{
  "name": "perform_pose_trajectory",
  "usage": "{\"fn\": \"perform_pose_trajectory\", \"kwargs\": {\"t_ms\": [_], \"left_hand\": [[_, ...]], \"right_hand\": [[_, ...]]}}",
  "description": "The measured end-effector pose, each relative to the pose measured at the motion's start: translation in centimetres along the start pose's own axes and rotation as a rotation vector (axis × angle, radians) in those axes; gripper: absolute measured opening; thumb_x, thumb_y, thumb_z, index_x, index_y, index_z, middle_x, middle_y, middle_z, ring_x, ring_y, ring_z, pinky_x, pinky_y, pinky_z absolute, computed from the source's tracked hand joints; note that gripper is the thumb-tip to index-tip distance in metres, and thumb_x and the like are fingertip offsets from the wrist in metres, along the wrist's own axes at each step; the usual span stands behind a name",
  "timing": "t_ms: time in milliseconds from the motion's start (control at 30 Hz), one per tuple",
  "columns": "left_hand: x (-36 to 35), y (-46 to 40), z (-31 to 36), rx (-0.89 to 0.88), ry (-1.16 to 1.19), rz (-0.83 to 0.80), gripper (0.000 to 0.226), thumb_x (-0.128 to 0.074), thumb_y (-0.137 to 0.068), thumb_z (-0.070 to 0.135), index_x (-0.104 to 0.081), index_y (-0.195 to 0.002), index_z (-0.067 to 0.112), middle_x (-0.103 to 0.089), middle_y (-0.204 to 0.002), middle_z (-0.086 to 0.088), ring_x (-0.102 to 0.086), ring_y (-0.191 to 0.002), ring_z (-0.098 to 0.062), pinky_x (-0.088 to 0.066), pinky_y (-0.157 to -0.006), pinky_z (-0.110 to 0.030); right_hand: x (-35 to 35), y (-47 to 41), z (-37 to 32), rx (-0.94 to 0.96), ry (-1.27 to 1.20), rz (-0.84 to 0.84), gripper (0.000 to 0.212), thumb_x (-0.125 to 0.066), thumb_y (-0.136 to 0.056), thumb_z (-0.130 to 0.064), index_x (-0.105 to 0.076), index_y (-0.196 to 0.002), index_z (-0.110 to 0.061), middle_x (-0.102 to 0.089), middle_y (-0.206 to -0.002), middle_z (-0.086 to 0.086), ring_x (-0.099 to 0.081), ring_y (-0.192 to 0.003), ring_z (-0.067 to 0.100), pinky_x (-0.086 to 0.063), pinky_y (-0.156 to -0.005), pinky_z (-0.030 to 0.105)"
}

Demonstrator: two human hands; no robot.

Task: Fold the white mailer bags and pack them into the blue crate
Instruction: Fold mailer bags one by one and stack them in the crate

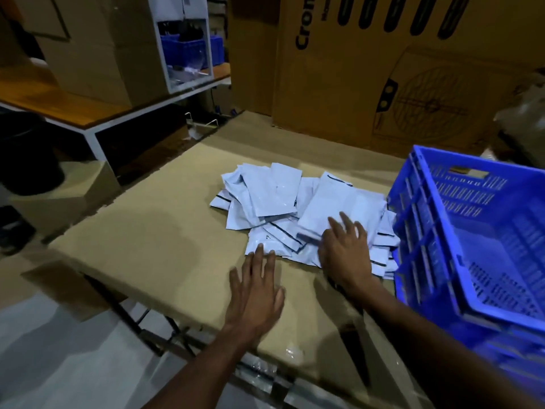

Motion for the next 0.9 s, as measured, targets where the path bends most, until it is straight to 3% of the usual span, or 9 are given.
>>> {"fn": "perform_pose_trajectory", "kwargs": {"t_ms": [167,300,433,500,567,600,700,800,900], "left_hand": [[0.6,0.9,0.0,-0.04,0.161,0.086,0.1,-0.063,-0.092,0.032,0.01,-0.16,0.032,0.013,-0.169,-0.003,-0.003,-0.156,-0.029,-0.034,-0.112,-0.062],[1.0,0.9,-0.7,-0.104,0.105,-0.093,0.091,-0.053,-0.096,0.016,0.009,-0.157,0.042,0.032,-0.163,0.0,0.019,-0.153,-0.028,-0.012,-0.121,-0.058],[0.0,1.1,-4.2,-0.169,0.121,-0.176,0.064,-0.044,-0.103,0.023,-0.017,-0.158,0.042,0.008,-0.169,-0.004,0.003,-0.155,-0.031,-0.004,-0.125,-0.043],[0.2,1.0,-5.9,-0.24,0.191,-0.123,0.057,-0.047,-0.1,0.024,-0.034,-0.154,0.04,-0.017,-0.167,-0.007,-0.017,-0.153,-0.034,-0.019,-0.123,-0.046],[0.1,0.8,-6.8,-0.441,0.14,-0.057,0.08,-0.058,-0.082,0.002,-0.038,-0.15,0.039,-0.03,-0.162,-0.014,-0.034,-0.146,-0.041,-0.035,-0.112,-0.058],[0.1,0.9,-6.9,-0.511,0.08,-0.096,0.09,-0.062,-0.076,-0.003,-0.035,-0.15,0.041,-0.028,-0.163,-0.015,-0.032,-0.146,-0.04,-0.033,-0.11,-0.06],[0.9,0.5,-6.4,-0.513,0.103,-0.139,0.069,-0.055,-0.089,0.008,-0.04,-0.148,0.04,-0.027,-0.164,-0.013,-0.031,-0.147,-0.039,-0.027,-0.11,-0.064],[1.4,-0.3,-7.0,-0.368,0.224,-0.079,0.051,-0.056,-0.092,0.024,-0.055,-0.143,0.024,-0.034,-0.16,-0.01,-0.043,-0.14,-0.04,-0.035,-0.115,-0.048],[0.9,-0.4,-7.5,-0.236,0.322,0.01,0.075,-0.07,-0.07,-0.017,-0.057,-0.14,0.009,-0.046,-0.149,-0.025,-0.054,-0.128,-0.046,-0.048,-0.103,-0.056]], "right_hand": [[1.4,7.4,-6.6,0.197,-0.123,0.067,0.021,-0.055,-0.088,-0.028,-0.067,-0.089,-0.01,-0.063,-0.128,0.011,-0.045,-0.136,0.036,-0.032,-0.109,0.06],[2.5,9.6,-9.5,0.248,-0.354,-0.019,0.022,-0.053,-0.095,-0.036,-0.063,-0.091,-0.017,-0.064,-0.124,0.004,-0.05,-0.132,0.026,-0.035,-0.109,0.054],[3.8,10.7,-7.9,0.26,-0.714,-0.192,0.049,-0.056,-0.096,-0.054,-0.054,-0.13,-0.02,-0.046,-0.147,-0.004,-0.037,-0.141,0.011,-0.028,-0.116,0.034],[3.0,10.9,-6.1,0.359,-0.541,-0.156,0.058,-0.055,-0.095,-0.051,-0.046,-0.142,-0.018,-0.041,-0.153,0.001,-0.031,-0.146,0.018,-0.021,-0.119,0.038],[1.5,10.5,-4.4,0.474,-0.257,-0.169,0.062,-0.053,-0.086,-0.04,-0.042,-0.145,-0.02,-0.045,-0.151,0.009,-0.033,-0.142,0.029,-0.018,-0.116,0.05],[0.8,10.0,-3.8,0.486,-0.167,-0.22,0.066,-0.052,-0.08,-0.034,-0.043,-0.144,-0.021,-0.047,-0.149,0.01,-0.036,-0.139,0.033,-0.019,-0.115,0.054],[-0.3,9.1,-3.3,0.483,-0.108,-0.295,0.069,-0.045,-0.072,-0.022,-0.05,-0.141,-0.02,-0.051,-0.147,0.009,-0.044,-0.136,0.038,-0.023,-0.11,0.057],[-0.5,10.4,-4.4,0.43,-0.193,-0.304,0.071,-0.039,-0.076,-0.019,-0.04,-0.146,-0.024,-0.049,-0.15,0.004,-0.046,-0.136,0.036,-0.03,-0.109,0.053],[-0.3,12.3,-5.8,0.291,-0.255,-0.285,0.061,-0.035,-0.085,-0.022,-0.046,-0.144,-0.024,-0.046,-0.151,0.003,-0.044,-0.138,0.035,-0.023,-0.108,0.054]]}}
Point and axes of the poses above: each hand's wrist, its own y-axis away from the middle knuckle, its own x-axis out of the back of the hand, z = x × y, the point moved 2 cm from there along -y, towards the middle knuckle
